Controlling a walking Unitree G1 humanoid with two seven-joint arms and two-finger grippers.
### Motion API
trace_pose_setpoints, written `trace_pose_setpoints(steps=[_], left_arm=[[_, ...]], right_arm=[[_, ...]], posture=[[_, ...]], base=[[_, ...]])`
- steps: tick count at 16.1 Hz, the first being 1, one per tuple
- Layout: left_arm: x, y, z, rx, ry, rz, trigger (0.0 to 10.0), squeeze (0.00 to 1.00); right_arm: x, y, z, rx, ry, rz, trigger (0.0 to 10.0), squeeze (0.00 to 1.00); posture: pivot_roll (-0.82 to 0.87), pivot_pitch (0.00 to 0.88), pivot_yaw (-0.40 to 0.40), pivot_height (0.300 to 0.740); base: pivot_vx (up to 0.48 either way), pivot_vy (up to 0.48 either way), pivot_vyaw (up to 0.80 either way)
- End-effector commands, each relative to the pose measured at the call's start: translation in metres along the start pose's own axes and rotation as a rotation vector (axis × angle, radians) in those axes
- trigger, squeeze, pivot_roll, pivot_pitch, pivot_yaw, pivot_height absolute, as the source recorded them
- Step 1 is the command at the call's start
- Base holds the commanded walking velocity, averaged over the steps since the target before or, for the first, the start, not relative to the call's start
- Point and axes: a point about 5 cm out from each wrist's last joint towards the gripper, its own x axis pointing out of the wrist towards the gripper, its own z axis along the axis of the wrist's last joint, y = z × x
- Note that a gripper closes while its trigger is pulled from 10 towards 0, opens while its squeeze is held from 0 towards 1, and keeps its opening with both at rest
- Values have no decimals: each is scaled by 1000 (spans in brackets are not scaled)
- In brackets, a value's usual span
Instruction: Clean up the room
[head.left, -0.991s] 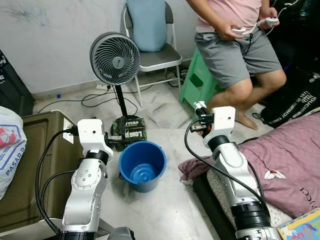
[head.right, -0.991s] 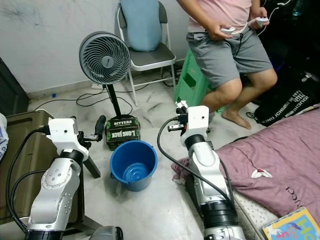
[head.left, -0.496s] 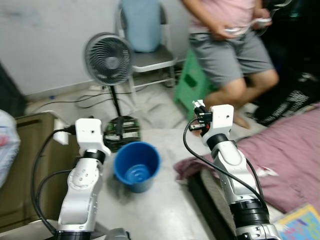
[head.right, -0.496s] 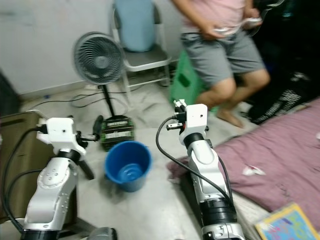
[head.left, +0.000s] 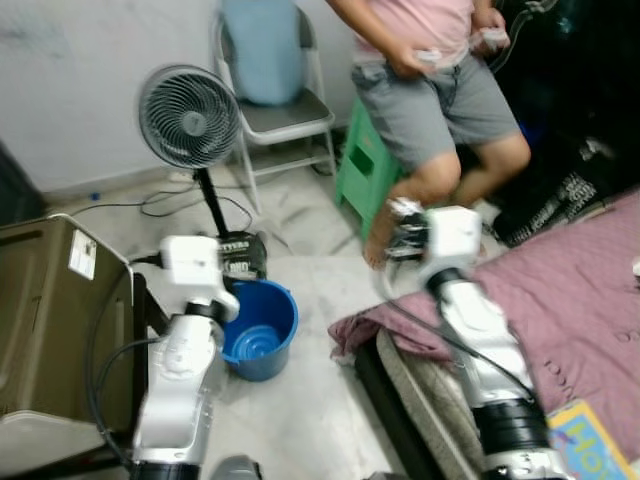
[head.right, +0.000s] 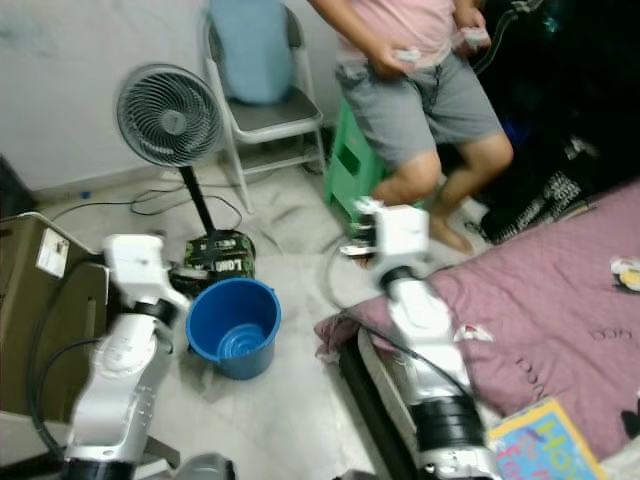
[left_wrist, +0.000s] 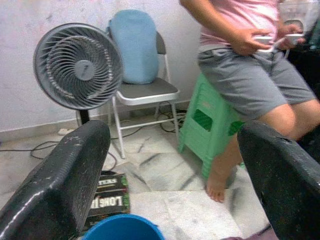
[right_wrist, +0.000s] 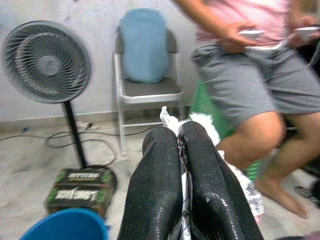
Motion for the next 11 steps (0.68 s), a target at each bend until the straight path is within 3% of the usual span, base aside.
trace_pose_setpoints(steps=[1, 11], left_arm=[[-1, 8, 5, 10, -24, 25, 10000, 0], [0, 12, 4, 0, -19, 50, 10000, 0]], right_arm=[[4, 9, 3, 7, -10, 32, 10000, 0], [3, 10, 3, 1, -11, 32, 10000, 0]], posture=[[25, 22, -14, 740], [25, 27, -14, 740]], base=[[0, 0, 0], [0, 0, 800]])
